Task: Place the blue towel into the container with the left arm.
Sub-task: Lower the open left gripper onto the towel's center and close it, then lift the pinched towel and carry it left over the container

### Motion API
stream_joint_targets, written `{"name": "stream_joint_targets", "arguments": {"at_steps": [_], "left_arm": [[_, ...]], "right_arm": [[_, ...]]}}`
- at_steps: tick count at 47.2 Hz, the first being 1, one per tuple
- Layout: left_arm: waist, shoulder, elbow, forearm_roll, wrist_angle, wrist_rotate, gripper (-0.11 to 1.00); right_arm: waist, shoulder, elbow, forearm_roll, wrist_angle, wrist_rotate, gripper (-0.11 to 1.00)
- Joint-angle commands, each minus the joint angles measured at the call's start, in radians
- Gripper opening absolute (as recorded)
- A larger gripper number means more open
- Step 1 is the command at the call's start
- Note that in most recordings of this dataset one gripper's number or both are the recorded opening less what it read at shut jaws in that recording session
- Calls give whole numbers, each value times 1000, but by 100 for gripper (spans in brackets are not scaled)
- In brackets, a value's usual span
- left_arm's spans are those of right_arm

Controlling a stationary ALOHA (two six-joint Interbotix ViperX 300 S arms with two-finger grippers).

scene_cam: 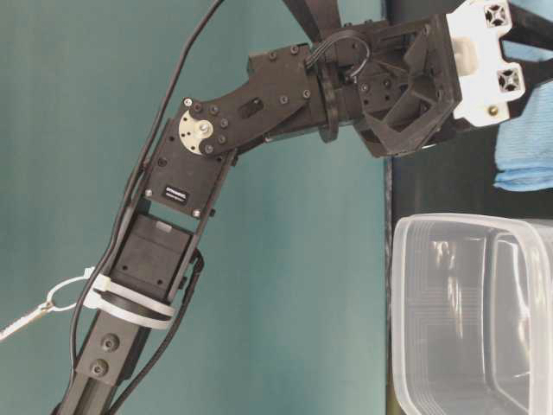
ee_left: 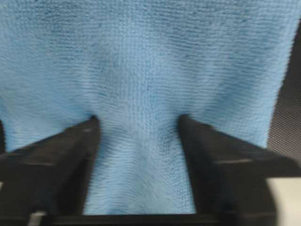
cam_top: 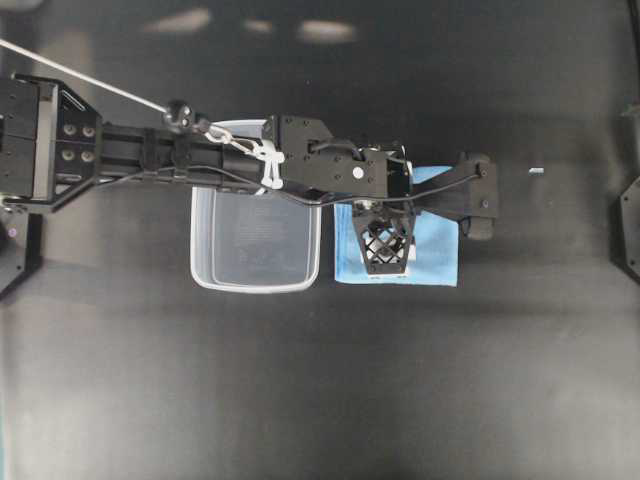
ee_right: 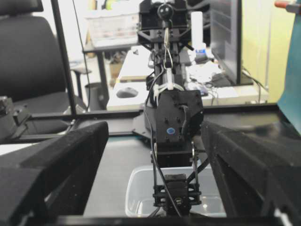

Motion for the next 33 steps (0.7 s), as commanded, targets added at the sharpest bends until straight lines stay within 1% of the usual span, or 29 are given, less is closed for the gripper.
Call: {"name": "stream_joint_targets", "arguments": {"at_steps": [1, 7, 9, 15, 20, 24, 28, 33], "left_arm": [[-3, -5, -8, 5, 9, 2, 44], [0, -26, -21, 5, 11, 2, 10], [2, -37, -29, 5, 12, 2, 6], [3, -83, -75, 5, 44, 2, 6], [2, -141, -129, 5, 103, 2, 6], [3, -209, -163, 5, 175, 2, 6], [9, -288, -175, 5, 250, 2, 6], [17, -377, -156, 6, 318, 2, 6]], "right_arm": [[2, 5, -8, 3, -6, -2, 77], [2, 5, -8, 3, -6, -2, 77], [2, 5, -8, 3, -6, -2, 77], [2, 3, -8, 3, -6, -2, 77], [2, 3, -8, 3, -5, -2, 77], [2, 3, -8, 3, -6, -2, 77], [2, 3, -8, 3, -6, -2, 77], [2, 3, -8, 3, -5, -2, 77]]}}
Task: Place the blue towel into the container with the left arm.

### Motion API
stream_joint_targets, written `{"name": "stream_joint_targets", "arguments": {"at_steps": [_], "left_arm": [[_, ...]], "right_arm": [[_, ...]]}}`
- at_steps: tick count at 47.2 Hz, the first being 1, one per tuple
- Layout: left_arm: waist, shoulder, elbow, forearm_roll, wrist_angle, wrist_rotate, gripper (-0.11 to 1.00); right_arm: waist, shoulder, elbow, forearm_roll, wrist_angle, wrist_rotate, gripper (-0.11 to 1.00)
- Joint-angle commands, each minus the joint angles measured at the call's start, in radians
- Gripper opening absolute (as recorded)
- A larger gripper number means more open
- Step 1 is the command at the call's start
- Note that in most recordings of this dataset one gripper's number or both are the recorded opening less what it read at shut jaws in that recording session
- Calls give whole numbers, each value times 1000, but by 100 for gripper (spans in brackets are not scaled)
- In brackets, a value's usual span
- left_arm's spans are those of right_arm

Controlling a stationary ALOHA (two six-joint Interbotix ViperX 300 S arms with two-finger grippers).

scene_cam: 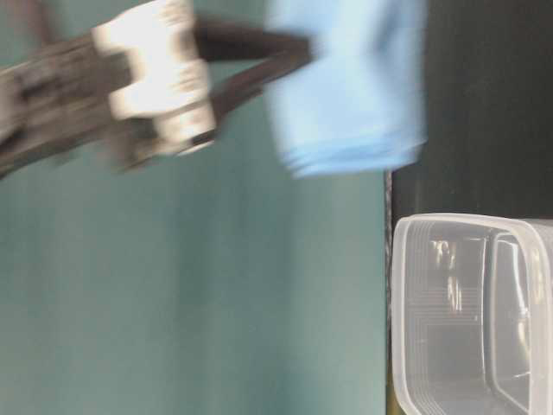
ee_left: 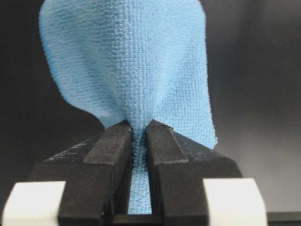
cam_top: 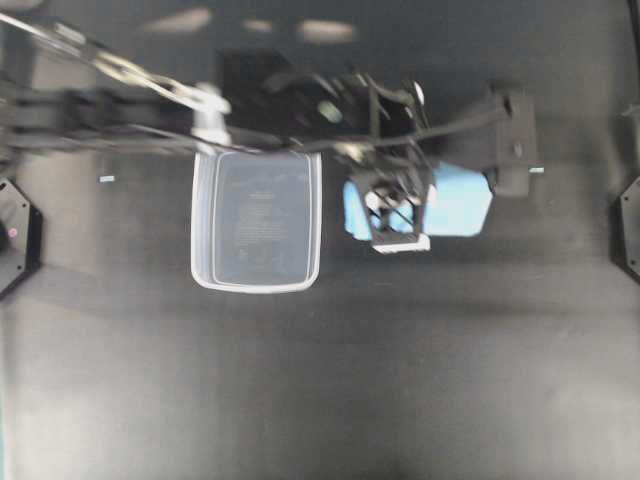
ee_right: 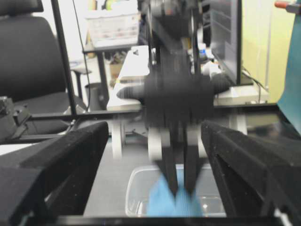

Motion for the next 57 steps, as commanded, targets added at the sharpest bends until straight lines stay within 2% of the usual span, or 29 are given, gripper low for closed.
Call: {"name": "stream_joint_targets", "arguments": {"at_steps": [1, 6, 14, 27, 34, 48, 57], "left_arm": [[11, -124, 5, 5, 57, -3, 6], [17, -210, 63, 5, 75, -3, 6], [32, -347, 233, 5, 75, -6, 6], [34, -453, 442, 5, 35, -17, 6], [34, -474, 499, 5, 14, -8, 6], [52, -472, 528, 5, 6, -5, 6], [51, -476, 581, 5, -75, -3, 6]], "right_arm": [[3, 5, -8, 3, -5, 0, 77], [3, 5, -8, 3, -6, -2, 77], [3, 5, -8, 3, -5, 0, 77], [3, 5, -6, 3, -5, 0, 77], [3, 5, -6, 3, -9, 2, 77], [3, 5, -6, 3, -9, 2, 77], [3, 5, -6, 3, -11, 2, 77]]}}
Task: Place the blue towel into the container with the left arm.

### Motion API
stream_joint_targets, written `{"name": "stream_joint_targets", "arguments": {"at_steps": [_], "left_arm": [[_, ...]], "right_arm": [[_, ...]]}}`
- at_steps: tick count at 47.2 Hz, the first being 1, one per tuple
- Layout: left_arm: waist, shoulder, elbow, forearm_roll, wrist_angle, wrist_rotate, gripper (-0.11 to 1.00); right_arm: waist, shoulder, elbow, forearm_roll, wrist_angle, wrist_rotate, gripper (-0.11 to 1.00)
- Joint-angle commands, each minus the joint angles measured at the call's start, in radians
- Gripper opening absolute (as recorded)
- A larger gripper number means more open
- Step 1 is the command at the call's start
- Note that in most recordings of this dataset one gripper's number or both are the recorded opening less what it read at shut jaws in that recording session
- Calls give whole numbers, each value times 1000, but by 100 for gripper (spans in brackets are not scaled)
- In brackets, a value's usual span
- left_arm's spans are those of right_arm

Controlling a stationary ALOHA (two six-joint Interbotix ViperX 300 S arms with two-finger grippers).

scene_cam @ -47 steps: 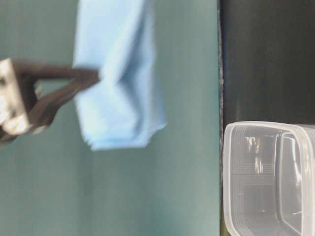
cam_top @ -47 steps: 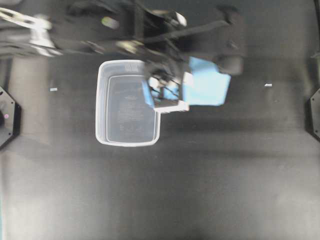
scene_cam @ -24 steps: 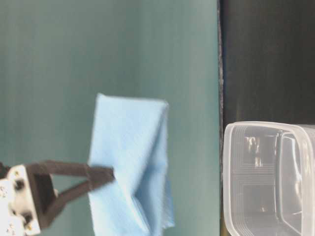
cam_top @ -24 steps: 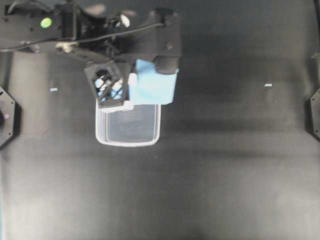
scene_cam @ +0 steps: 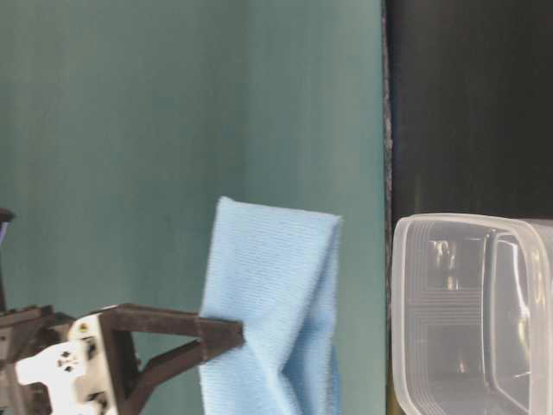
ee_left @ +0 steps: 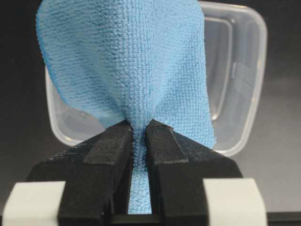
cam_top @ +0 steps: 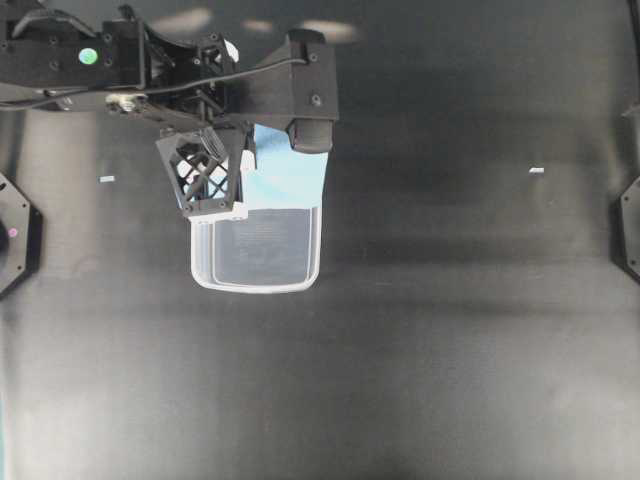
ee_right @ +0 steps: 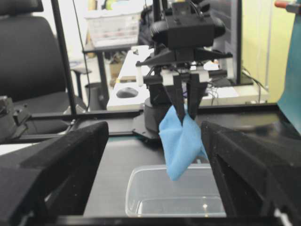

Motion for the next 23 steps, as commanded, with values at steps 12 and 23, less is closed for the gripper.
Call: {"name": "stream_joint_targets", "arguments": {"at_steps": [12, 23], "left_arm": [[-8, -32, 54, 3, -100, -6, 23], [-23, -32, 48, 5, -110, -2, 86]], "right_arm": [[2, 6, -8, 2, -6, 2, 77], [2, 5, -8, 2, -5, 2, 77]]}}
